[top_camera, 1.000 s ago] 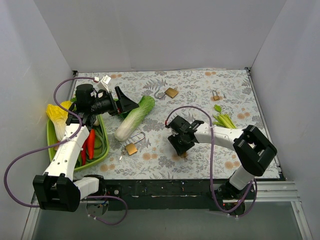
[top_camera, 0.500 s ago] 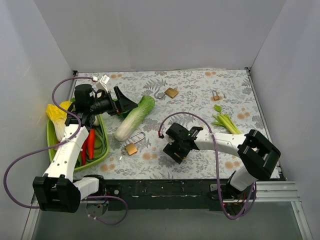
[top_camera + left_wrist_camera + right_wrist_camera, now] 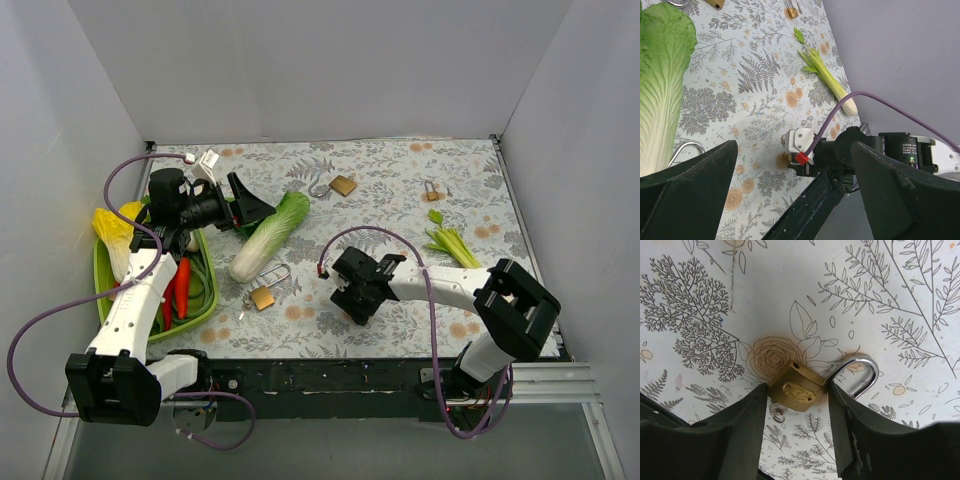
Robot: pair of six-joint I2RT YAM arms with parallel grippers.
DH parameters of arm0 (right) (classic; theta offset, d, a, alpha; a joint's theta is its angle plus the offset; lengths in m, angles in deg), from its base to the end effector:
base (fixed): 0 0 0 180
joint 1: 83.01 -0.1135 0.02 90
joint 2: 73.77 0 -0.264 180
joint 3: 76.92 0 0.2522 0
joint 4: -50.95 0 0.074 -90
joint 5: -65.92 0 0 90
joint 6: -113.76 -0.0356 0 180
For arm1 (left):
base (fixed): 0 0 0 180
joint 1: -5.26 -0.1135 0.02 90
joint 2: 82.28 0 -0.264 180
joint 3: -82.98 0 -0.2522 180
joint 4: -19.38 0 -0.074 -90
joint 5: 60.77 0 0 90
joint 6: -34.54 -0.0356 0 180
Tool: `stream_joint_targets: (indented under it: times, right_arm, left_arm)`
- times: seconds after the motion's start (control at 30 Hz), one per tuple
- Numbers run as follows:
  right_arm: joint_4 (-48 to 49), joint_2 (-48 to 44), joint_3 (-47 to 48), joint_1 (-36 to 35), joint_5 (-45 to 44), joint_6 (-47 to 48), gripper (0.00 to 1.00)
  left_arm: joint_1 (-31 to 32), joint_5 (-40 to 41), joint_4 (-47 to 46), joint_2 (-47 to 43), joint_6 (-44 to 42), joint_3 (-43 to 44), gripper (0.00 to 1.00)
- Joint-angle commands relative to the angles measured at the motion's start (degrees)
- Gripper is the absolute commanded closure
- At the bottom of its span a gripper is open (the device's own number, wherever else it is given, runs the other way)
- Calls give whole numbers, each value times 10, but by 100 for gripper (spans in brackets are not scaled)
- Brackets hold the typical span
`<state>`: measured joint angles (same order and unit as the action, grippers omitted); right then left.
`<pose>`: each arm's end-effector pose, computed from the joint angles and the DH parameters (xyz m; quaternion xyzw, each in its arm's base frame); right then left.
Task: Lock with the key
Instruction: Pick up the lock from the center of the board.
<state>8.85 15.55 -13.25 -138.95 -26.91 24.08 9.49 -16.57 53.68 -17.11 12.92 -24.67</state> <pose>0.1615 0.2357 0.1669 -0.4583 0.8673 0.0686 0.1819 0.2448 -0.0437 0.3396 -0.2454 0.7738 -0.5520 0.1907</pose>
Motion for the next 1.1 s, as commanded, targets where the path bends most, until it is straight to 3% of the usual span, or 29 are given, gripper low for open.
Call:
stream_joint_targets:
  times: [0.0, 0.07, 0.2, 0.27, 0.43, 0.63, 0.77, 0.8, 0.9, 1.07]
  right_arm:
    - [7, 25, 10, 0, 8, 1, 55]
    - [4, 22, 12, 0, 6, 9, 64]
    - [-1, -4, 18, 1, 17, 38, 98]
    - [-1, -20, 22, 3, 25, 71, 99]
    - [-31, -76, 54, 12, 150, 175, 99]
    - [-97, -111, 120, 52, 285, 309, 99]
    - [-165, -121, 176, 81, 399, 381, 99]
    - [-196, -128, 185, 82, 419, 402, 99]
    - [-239, -149, 217, 82, 472, 460, 99]
    - [-281, -155, 249, 80, 548, 479, 99]
  left_arm:
    - [-4, 5, -7, -21, -4, -2, 2]
    - [-4, 5, -1, -21, -5, -5, 2]
    - [-4, -28, 13, -13, -24, -15, 2]
    - [-4, -51, 27, -7, -49, -17, 2]
    - [-4, -80, 50, 2, -112, -28, 2]
    - [-5, -118, -18, -37, -136, -63, 2]
    - [-5, -122, -2, -51, -260, -86, 2]
    - [-5, -140, 7, -57, -347, -90, 2]
    - [-5, -202, 34, -90, -501, -121, 2]
    - [6, -246, 57, -153, -712, -169, 4]
